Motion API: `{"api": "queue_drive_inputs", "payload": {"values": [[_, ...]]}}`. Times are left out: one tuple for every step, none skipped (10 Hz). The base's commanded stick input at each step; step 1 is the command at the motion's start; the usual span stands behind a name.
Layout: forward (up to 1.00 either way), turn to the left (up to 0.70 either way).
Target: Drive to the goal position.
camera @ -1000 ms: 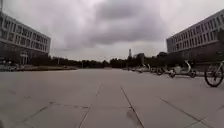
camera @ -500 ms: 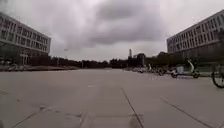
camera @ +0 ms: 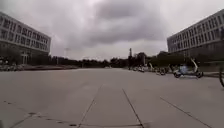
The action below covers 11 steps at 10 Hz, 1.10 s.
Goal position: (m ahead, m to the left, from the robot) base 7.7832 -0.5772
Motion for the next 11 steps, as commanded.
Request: {"api": "queue_drive_inputs", "payload": {"values": [[0.5, 0.42], [0.5, 0.5], [0.5, 0.12], [0.5, 0.0], [0.5, 0.0], [0.5, 0.0], [0.5, 0.0], [0.5, 0.0], [0.5, 0.0], [0.5, 0.0], [0.5, 0.0]]}}
